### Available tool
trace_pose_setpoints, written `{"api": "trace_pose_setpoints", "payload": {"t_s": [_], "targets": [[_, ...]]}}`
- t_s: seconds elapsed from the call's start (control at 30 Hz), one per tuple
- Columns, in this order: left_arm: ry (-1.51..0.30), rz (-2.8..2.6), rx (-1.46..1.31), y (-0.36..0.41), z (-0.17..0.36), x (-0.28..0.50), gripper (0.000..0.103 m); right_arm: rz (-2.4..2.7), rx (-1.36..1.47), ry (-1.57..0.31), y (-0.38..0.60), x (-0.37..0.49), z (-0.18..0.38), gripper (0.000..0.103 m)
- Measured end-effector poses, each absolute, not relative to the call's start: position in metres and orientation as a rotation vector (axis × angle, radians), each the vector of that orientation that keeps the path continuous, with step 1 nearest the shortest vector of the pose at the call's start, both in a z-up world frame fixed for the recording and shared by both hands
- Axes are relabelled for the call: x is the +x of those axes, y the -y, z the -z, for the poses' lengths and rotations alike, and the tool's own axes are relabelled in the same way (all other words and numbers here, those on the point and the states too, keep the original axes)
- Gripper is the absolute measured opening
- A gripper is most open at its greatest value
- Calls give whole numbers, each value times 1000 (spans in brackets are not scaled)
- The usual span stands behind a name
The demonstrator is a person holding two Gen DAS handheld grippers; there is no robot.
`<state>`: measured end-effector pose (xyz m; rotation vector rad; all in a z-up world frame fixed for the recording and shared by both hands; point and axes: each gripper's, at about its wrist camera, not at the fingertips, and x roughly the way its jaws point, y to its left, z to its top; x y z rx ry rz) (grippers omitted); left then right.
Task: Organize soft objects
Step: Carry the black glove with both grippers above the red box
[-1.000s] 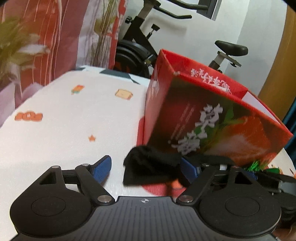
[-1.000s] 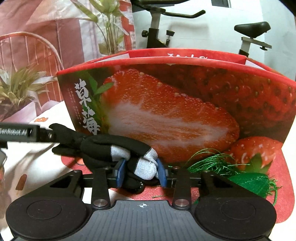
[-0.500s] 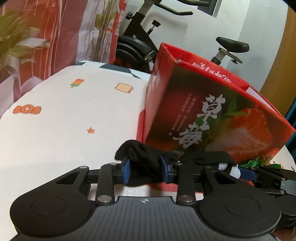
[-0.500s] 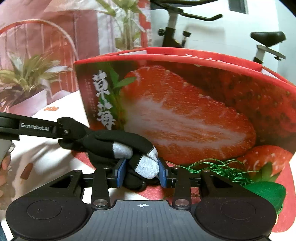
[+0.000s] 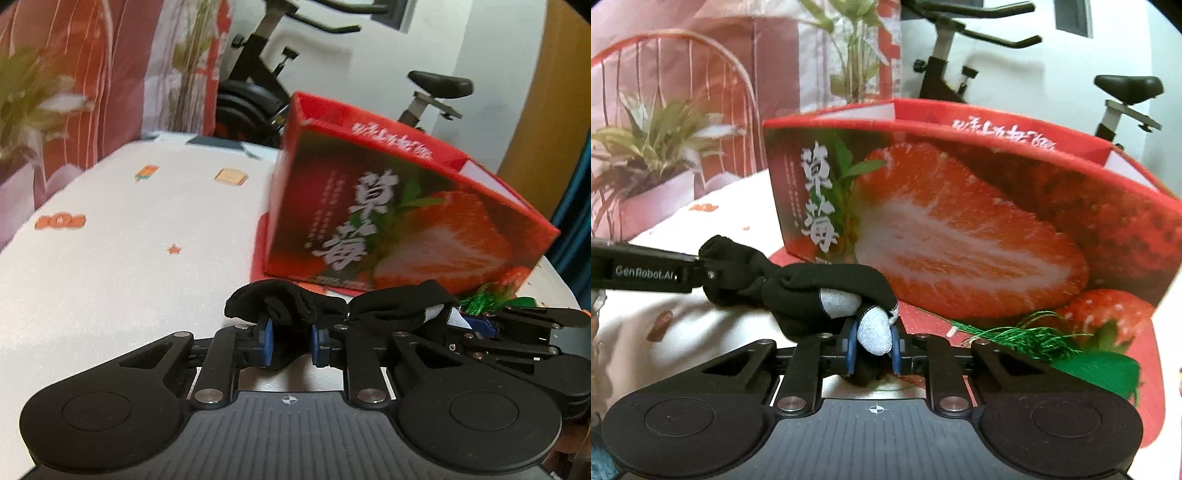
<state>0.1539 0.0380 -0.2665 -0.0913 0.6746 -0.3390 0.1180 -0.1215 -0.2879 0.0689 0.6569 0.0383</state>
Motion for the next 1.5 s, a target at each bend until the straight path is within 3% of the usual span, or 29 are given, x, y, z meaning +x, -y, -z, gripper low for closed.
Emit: {"api": "trace_pose_setpoints", "payload": {"t_s": [0.87,1.3,1.5], "targets": [[-455,422,-105,-27,184,140,20,0,94,-470,141,111,191,16],[-457,445,-86,-2,154,177,20,20,151,-428,181,139,160,16],[-510,480,-78,20,155,216,20,67,122,-492,207,165,161,16]]}}
